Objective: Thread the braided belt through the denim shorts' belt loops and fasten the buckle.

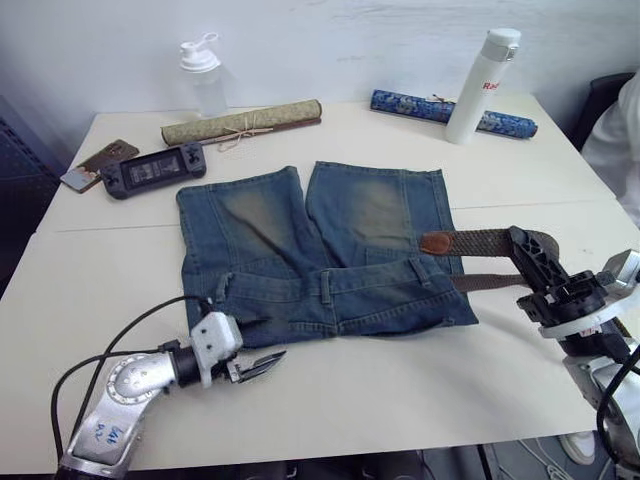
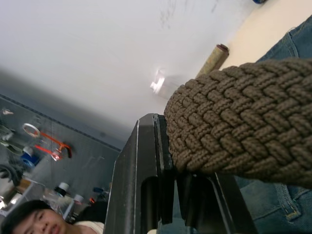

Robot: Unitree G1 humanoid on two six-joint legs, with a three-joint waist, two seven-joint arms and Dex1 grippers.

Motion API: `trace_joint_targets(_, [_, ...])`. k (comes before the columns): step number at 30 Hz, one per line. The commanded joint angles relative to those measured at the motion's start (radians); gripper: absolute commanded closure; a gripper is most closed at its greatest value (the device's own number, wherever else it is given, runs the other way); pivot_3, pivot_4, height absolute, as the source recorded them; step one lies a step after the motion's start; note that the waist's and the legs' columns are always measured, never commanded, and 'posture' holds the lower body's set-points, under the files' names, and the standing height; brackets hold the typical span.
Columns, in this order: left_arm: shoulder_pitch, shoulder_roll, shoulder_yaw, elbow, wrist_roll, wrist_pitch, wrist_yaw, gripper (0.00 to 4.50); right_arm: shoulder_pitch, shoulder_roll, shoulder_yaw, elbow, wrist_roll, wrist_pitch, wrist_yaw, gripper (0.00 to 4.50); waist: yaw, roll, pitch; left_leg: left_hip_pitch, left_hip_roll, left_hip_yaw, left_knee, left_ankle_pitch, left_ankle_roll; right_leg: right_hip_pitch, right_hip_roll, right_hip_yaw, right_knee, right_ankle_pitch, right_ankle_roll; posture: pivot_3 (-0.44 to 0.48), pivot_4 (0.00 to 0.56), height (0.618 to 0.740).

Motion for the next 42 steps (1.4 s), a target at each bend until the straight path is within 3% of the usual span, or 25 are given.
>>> trace_joint_targets(1, [-0.040,0.050,0.105,-0.046,-0.194,0.120,-0.082,0.64,-0.047,-0.107,-0.026,0.085,0.027,0.067,-0.050,4.50,0.001,0.000,0.000,0.000,0.000,0.000,0.000,0.000,0.000,0.000,0.000,0.000,0.000,0.000,0.000,0.000,0.150,0.717])
trace_joint_targets(7, [-0.085,0.055,0.130,-0.070,-0.256,0.223,-0.074,0.64,-0.137,-0.203,-0.008,0.217,0.031,0.151,-0.120,4.50,0.001,-0.001,0.000,0.000,-0.001,0.000,0.001,0.000,0.001,0.001,0.001,0.000,0.000,0.000,0.000,0.000,0.150,0.717])
trace_joint_targets(22, [-0.144,-0.013,0.070,-0.142,-0.240,0.274,-0.042,0.64,-0.226,-0.243,0.011,0.303,-0.038,0.309,-0.131,4.50,0.002,-0.001,0.001,-0.001,-0.001,0.001,0.002,0.001,0.001,0.000,0.003,0.000,0.000,0.000,0.001,0.000,0.150,0.717])
trace_joint_targets(35, [-0.222,-0.072,-0.017,-0.172,-0.210,0.294,0.010,0.64,-0.262,-0.197,0.095,0.271,-0.154,0.369,-0.123,4.50,0.003,-0.002,0.001,-0.001,-0.001,0.001,0.002,0.001,0.001,0.000,0.004,0.000,0.000,0.000,0.001,0.000,0.150,0.717])
trace_joint_targets(42, [-0.240,-0.083,-0.021,-0.172,-0.215,0.314,0.032,0.64,-0.297,-0.198,0.060,0.262,-0.279,0.327,-0.045,4.50,0.000,-0.002,0.001,-0.001,-0.001,0.001,0.001,0.001,0.000,0.000,0.004,0.000,0.000,0.000,0.001,0.000,0.150,0.717])
